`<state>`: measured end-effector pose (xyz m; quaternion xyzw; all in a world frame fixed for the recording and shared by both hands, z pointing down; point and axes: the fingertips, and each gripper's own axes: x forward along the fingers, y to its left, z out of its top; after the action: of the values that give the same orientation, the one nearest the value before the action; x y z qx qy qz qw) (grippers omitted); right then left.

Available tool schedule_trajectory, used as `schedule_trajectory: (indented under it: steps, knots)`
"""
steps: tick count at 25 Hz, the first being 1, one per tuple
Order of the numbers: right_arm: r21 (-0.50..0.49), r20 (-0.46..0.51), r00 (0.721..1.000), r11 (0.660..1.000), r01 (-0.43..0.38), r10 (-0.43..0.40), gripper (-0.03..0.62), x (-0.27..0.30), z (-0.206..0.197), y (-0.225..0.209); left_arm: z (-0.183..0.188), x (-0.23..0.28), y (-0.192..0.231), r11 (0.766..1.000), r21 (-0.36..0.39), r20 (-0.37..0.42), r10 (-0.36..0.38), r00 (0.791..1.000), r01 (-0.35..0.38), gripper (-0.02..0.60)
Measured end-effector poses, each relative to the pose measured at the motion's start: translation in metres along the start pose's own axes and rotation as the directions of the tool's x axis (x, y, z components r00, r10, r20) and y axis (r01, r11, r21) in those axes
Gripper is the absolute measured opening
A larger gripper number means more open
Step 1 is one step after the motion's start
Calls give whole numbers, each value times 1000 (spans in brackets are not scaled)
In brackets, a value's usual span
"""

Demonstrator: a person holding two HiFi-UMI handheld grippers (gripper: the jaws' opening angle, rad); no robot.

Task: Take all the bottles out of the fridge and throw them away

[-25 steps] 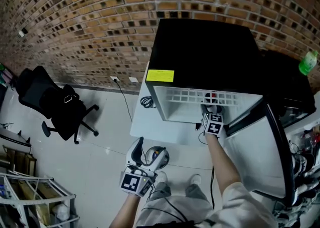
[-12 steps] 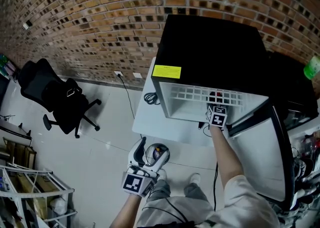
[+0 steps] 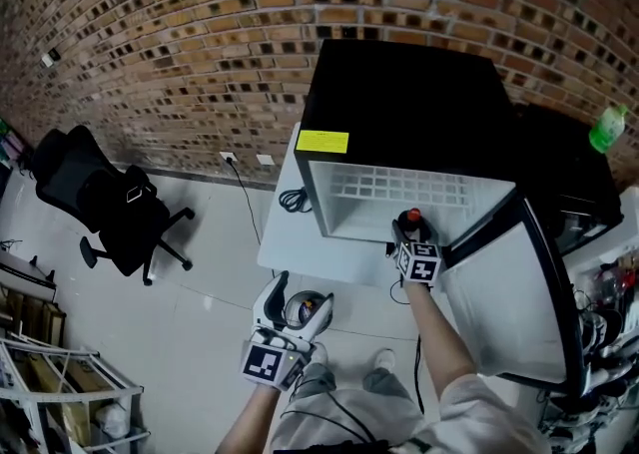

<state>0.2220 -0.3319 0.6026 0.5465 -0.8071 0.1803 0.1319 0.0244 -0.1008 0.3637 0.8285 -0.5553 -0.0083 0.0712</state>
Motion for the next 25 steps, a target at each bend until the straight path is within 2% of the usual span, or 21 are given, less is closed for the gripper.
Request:
schedule_trajectory:
  steps: [7, 13, 17, 21, 25]
  knots:
    - [1, 49, 996, 998, -68, 68, 308, -88, 1, 36, 1, -4, -17, 999, -3, 20, -52, 998, 52, 365]
    - [-69, 123, 986, 992, -106, 114, 310, -179, 41, 67, 1, -11, -27, 997, -3, 30, -83, 996, 83, 365]
    - [-60, 170, 976, 990, -131, 139, 309, -235, 67, 75, -18, -15, -23, 994, 58, 38, -91, 995, 89, 365]
    - [-59, 204, 961, 982, -178, 186, 310, -282, 82, 84, -10, -18, -31, 993, 52, 53, -106, 993, 103, 365]
    - [-62, 234, 953, 981, -185, 195, 310, -322, 95, 88, -2, -19, -34, 992, 60, 78, -114, 990, 110, 365]
